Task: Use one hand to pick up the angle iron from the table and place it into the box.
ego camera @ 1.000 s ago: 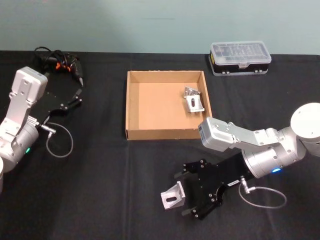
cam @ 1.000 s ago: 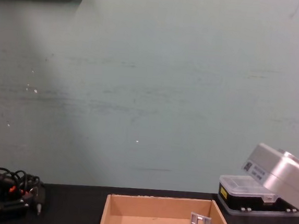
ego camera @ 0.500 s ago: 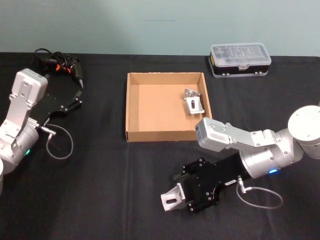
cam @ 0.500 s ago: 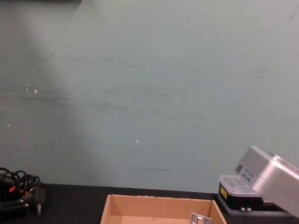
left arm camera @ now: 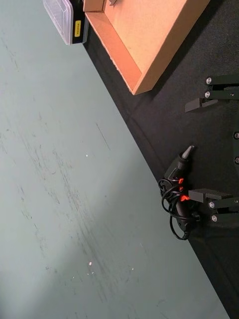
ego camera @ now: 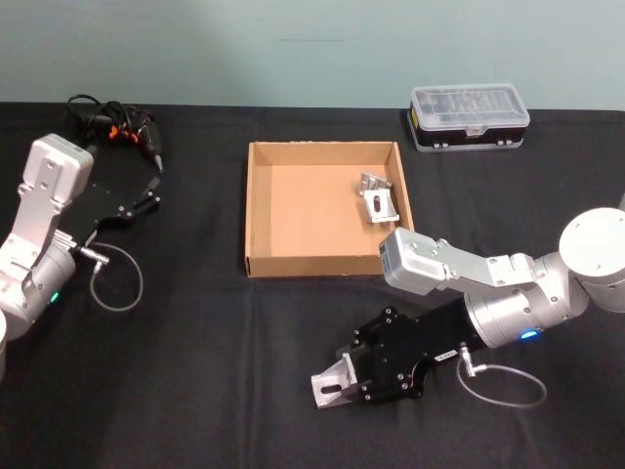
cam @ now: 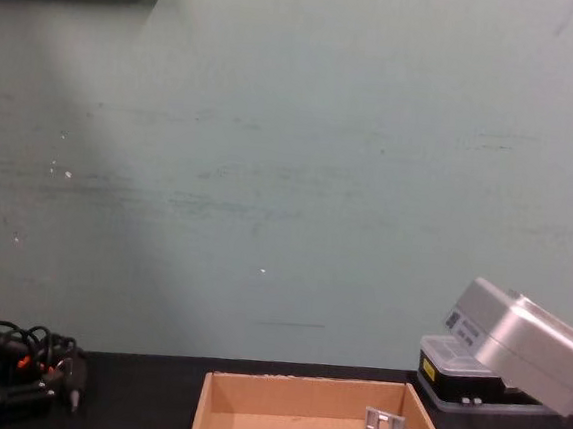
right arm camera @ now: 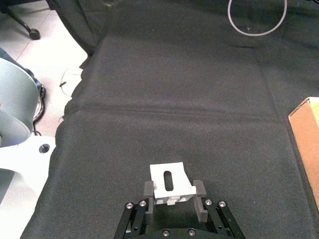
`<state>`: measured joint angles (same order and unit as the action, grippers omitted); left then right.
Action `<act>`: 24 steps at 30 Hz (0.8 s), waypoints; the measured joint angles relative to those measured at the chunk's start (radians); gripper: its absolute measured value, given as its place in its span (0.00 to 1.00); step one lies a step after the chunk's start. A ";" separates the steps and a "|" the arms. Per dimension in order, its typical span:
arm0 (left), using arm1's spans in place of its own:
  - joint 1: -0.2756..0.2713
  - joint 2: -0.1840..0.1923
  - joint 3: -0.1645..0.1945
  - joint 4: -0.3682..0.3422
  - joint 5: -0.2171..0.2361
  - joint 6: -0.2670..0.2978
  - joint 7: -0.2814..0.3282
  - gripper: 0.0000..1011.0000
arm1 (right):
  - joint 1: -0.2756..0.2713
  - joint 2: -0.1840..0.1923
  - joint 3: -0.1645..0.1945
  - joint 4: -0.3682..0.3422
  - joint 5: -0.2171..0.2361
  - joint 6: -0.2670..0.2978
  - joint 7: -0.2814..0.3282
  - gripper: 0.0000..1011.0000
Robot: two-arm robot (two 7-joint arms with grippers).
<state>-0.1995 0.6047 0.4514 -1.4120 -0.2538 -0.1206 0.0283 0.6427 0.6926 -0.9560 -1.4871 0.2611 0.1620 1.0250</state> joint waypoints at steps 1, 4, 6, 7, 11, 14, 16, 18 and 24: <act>0.000 0.000 0.000 0.000 0.000 0.000 0.000 0.99 | 0.000 -0.001 0.000 0.000 0.000 0.000 0.000 0.47; 0.000 0.000 0.000 0.000 0.000 0.000 0.000 0.99 | -0.001 -0.002 0.003 0.000 0.002 0.000 -0.001 0.47; 0.000 0.000 0.000 0.000 0.000 0.000 0.000 0.99 | -0.001 -0.003 0.007 -0.002 0.007 0.001 -0.002 0.47; 0.000 0.000 0.000 0.000 0.000 0.000 0.000 0.99 | -0.001 -0.003 0.010 -0.003 0.009 0.001 -0.002 0.47; 0.000 0.000 0.000 0.000 0.000 0.000 0.000 0.99 | 0.003 -0.004 0.021 -0.008 0.022 0.001 -0.003 0.47; 0.000 0.000 0.000 0.000 0.000 0.000 0.000 0.99 | 0.010 -0.006 0.031 -0.010 0.030 0.000 -0.008 0.47; 0.000 0.000 0.000 0.000 0.000 0.000 0.000 0.99 | 0.013 -0.009 0.036 -0.009 0.034 -0.001 -0.011 0.47; 0.000 0.000 0.000 0.000 0.000 0.000 0.000 0.99 | 0.018 -0.013 0.048 -0.007 0.040 -0.005 -0.024 0.47; 0.000 0.000 0.000 0.000 0.000 0.000 0.000 0.99 | 0.022 -0.055 0.104 0.035 0.049 -0.024 -0.126 0.47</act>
<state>-0.1996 0.6047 0.4514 -1.4121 -0.2539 -0.1206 0.0283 0.6646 0.6374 -0.8522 -1.4518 0.3098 0.1380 0.8989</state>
